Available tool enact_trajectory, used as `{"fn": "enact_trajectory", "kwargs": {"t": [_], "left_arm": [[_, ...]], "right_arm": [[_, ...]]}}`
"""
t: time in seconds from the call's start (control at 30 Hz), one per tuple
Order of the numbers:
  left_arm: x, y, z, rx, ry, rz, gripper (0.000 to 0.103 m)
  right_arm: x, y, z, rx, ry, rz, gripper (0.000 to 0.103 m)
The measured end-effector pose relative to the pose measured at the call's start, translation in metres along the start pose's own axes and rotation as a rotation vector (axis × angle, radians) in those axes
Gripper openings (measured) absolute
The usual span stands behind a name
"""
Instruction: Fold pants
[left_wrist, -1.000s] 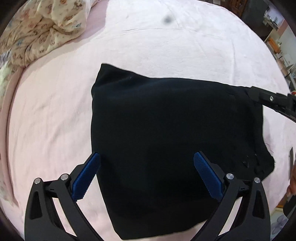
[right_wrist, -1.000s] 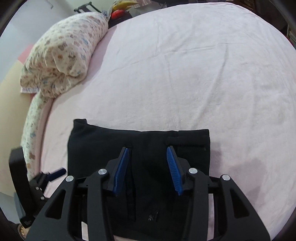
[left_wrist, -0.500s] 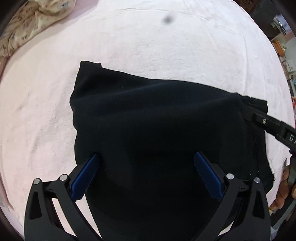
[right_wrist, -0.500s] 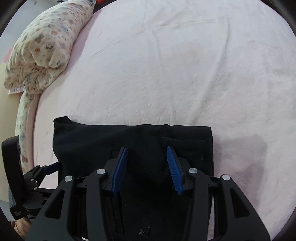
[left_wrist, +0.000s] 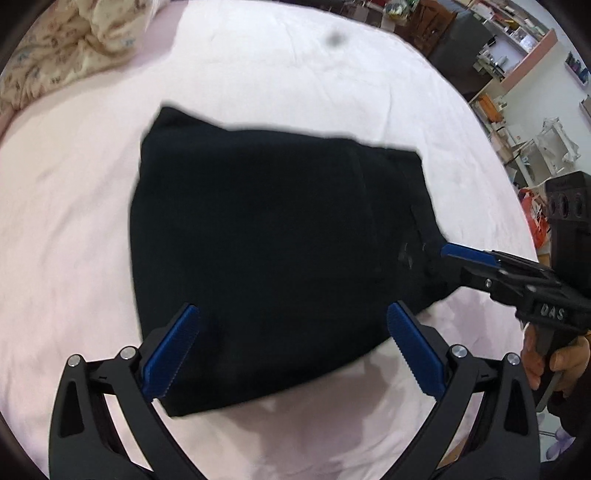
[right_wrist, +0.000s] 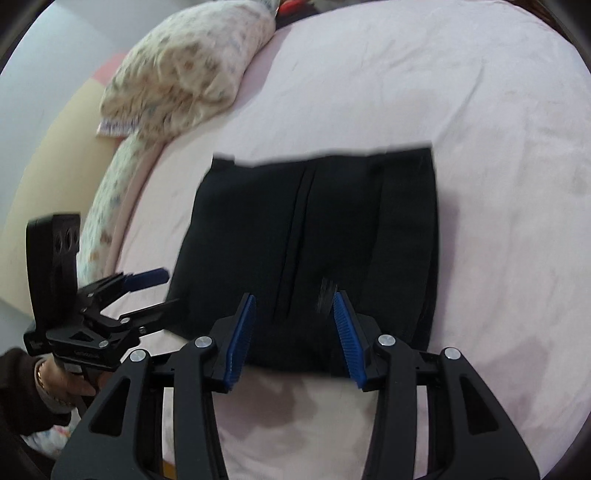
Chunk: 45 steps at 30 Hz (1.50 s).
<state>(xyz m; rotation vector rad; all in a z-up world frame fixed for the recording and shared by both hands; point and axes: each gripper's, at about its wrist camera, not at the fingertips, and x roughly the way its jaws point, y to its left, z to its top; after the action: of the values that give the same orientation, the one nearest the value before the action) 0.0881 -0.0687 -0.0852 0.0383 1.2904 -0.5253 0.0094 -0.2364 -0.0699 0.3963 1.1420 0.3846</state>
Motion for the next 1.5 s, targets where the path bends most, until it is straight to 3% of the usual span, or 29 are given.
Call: {"fn": "enact_trajectory", "kwargs": {"t": [0.1,0.2,0.33,0.47,0.77,1.07,1.17,1.3,1.37,1.5], "left_arm": [[0.031,0.018,-0.006,-0.063,0.086,-0.007,0.101],[0.044,0.012,-0.013,-0.026,0.097,0.026,0.101],[0.045,0.014,-0.005,-0.056,0.121,0.028,0.101],[0.019,0.023,0.002,-0.118,0.073,-0.019,0.101],[-0.007,0.02,-0.009,-0.069,0.028,0.047,0.101],[-0.014,0.02,-0.004,-0.082,-0.017,0.035,0.101],[-0.005,0.021,0.011,-0.086,-0.019,0.038,0.101],[0.011,0.036,0.026,-0.14,0.019,0.038,0.101],[0.029,0.042,0.031,-0.152,0.075,0.046,0.101],[0.048,0.026,0.037,-0.038,0.142,0.137,0.101]], "right_arm": [[0.014,-0.007,-0.012,0.016,0.036,-0.033,0.045],[0.028,-0.014,-0.022,0.028,0.025,-0.034,0.043],[0.03,0.0,-0.021,-0.038,0.015,-0.107,0.044],[0.015,0.002,-0.012,0.006,0.002,-0.098,0.044],[0.007,0.017,-0.001,-0.006,-0.026,-0.129,0.044],[0.007,0.018,0.023,0.0,-0.072,-0.163,0.045],[0.014,0.02,0.038,-0.018,-0.078,-0.199,0.055],[0.038,0.018,0.054,-0.039,-0.018,-0.279,0.06],[0.065,0.008,0.057,-0.025,0.099,-0.329,0.061],[0.078,0.01,0.06,-0.078,0.122,-0.362,0.062]]}}
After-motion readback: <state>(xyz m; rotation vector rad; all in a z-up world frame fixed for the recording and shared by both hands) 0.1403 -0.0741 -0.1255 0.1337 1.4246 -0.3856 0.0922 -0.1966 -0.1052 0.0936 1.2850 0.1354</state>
